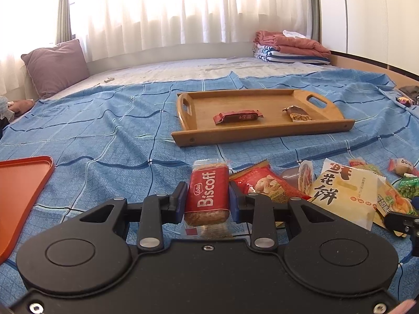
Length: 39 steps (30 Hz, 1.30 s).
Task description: Organize snacks
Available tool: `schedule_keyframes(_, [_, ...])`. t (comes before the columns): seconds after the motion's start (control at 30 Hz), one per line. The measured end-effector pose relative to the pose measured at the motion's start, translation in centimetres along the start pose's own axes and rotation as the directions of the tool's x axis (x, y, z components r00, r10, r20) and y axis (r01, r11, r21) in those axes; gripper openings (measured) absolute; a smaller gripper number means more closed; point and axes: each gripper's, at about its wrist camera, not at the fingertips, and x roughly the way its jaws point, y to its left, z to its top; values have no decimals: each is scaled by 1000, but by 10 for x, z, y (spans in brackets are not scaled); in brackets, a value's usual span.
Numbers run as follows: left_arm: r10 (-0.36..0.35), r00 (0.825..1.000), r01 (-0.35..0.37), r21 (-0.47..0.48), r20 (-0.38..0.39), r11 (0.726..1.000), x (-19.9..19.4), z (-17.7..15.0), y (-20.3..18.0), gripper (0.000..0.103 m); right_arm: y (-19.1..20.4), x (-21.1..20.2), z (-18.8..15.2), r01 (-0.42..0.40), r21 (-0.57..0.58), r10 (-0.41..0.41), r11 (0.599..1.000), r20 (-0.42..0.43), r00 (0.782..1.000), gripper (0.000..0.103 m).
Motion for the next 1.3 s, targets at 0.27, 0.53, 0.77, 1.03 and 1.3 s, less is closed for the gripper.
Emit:
schedule_keyframes(0.27, [-4,1000,4,9,5,1000,-1,1,-3,31,10,34,15,39,-13,-39,999,-5,999,82])
schedule_keyframes(0.53, [3,1000,-2,-13,12,1000,0,5,1,31,12,29,15,28,-22,-27,999,36,999,65])
schedule_keyframes(0.77, [-15,1000,15,-32,20,999,1,11,5,31,10,14,18,35,-30,-32,999,77,997,63])
schedule_keyframes(1.03, [-24,999,25,-49,31,998,4,18,4,31,-2,15,31,66,-35,-64,997,58,996,45])
schedule_keyframes(1.3, [-28,999,29,-45,20,999,5,16,3,31,23,26,16,33,-101,-31,994,24,999,72])
